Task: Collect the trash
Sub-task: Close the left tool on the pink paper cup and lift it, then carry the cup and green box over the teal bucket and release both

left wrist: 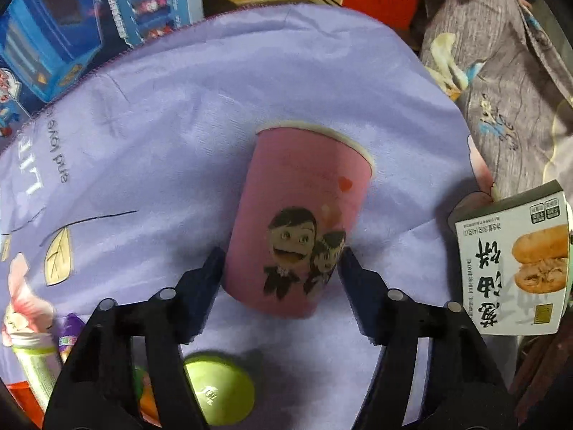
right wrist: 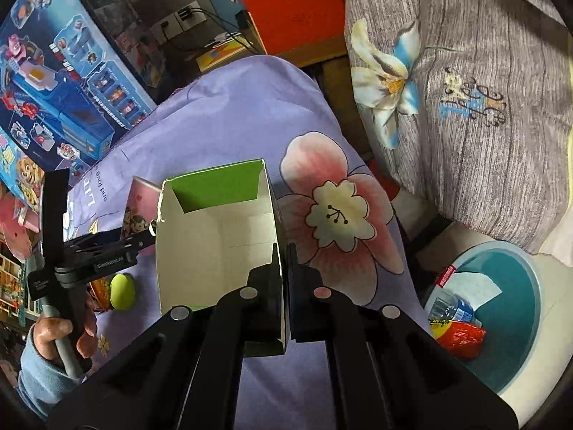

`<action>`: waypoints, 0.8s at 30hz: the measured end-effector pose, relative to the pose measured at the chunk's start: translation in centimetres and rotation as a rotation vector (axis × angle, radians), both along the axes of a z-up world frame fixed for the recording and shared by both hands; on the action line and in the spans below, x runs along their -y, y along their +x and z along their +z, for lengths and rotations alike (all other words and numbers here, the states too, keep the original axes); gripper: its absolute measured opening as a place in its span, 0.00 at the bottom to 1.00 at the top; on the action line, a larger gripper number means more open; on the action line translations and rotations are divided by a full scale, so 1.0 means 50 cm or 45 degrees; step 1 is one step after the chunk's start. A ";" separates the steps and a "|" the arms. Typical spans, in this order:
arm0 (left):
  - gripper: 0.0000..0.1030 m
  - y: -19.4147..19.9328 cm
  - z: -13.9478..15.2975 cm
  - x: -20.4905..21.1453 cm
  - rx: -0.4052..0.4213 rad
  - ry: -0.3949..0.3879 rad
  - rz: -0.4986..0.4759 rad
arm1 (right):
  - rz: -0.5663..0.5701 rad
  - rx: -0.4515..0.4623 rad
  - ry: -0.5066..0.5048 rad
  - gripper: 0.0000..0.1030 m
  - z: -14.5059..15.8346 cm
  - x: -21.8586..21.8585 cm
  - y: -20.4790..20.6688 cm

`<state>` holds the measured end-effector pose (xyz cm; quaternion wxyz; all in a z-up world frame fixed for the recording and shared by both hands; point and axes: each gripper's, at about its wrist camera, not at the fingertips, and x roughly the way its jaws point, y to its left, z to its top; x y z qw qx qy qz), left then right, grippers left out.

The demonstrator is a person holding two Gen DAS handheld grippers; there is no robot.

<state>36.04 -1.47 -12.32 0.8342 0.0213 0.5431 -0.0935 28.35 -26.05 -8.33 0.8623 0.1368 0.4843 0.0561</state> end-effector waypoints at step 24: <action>0.58 -0.218 0.124 0.218 0.112 -0.052 -0.282 | -0.182 0.136 0.108 0.03 0.074 0.175 -0.169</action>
